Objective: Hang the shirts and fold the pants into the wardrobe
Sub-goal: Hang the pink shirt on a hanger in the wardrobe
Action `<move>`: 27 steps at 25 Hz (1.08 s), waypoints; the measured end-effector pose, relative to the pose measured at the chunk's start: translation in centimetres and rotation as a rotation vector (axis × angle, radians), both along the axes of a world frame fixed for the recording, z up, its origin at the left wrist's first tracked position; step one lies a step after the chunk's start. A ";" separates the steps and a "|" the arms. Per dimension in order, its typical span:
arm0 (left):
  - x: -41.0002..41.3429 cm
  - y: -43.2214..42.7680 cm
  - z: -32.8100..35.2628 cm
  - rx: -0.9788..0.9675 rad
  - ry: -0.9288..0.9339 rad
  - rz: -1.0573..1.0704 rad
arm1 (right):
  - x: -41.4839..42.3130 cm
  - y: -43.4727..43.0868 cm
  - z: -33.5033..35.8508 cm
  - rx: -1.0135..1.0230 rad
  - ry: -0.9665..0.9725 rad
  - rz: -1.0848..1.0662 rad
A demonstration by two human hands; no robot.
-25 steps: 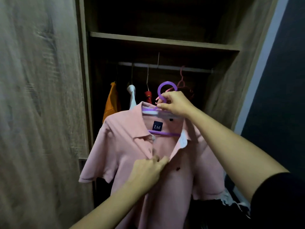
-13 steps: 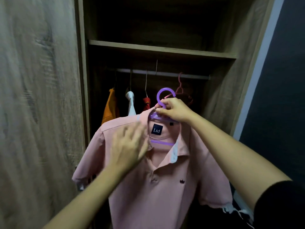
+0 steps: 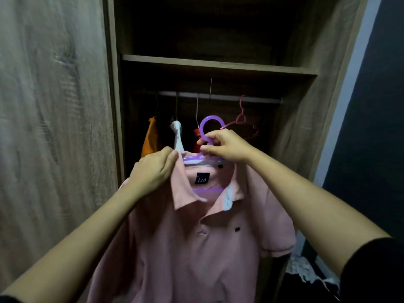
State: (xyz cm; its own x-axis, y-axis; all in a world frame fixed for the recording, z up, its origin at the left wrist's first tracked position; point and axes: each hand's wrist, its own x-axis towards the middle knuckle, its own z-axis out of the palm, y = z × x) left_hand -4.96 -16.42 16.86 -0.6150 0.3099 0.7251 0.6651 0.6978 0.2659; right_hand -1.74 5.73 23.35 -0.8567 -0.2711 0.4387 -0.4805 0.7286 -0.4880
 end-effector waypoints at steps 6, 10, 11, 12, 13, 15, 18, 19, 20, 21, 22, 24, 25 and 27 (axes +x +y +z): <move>-1.3 -2.7 0.7 -0.090 0.157 0.006 | 0.8 1.4 -0.8 -0.022 0.177 -0.062; -2.8 -6.9 1.4 0.076 0.084 -0.083 | 2.4 6.5 -4.5 0.396 0.105 -0.395; -3.0 -7.7 1.6 0.073 0.078 -0.098 | 2.7 7.1 -5.1 0.469 0.082 -0.428; -3.0 -8.3 1.7 0.056 0.075 -0.113 | 2.6 7.4 -5.4 0.474 0.075 -0.432; -2.9 -8.7 1.7 0.040 0.077 -0.130 | 2.3 7.3 -5.6 0.414 0.093 -0.416; -2.4 -9.3 1.8 0.036 0.081 -0.169 | 1.7 7.3 -5.1 0.221 0.141 -0.499; -2.0 -9.2 1.8 0.115 0.070 -0.166 | 1.3 6.4 -4.6 0.265 0.306 -0.668; -2.0 -8.9 1.7 0.135 0.063 -0.154 | 1.4 5.4 -4.6 0.273 0.383 -0.574; -2.1 -8.5 1.8 0.140 0.055 -0.146 | 1.4 4.2 -4.4 0.269 0.410 -0.447; -2.2 -7.9 2.0 0.135 0.046 -0.144 | 1.4 3.1 -4.3 0.272 0.373 -0.337; -2.1 -7.4 2.4 0.122 0.040 -0.141 | 1.2 2.4 -4.3 0.280 0.318 -0.284; -2.0 -7.0 3.2 0.059 0.026 -0.150 | 0.6 2.1 -4.4 0.210 0.208 -0.281; -2.1 -7.3 3.5 0.005 0.013 -0.170 | 0.3 2.3 -4.5 0.132 0.188 -0.257; -2.3 -8.4 3.5 -0.106 -0.018 -0.196 | 0.1 2.8 -4.5 0.001 0.187 -0.184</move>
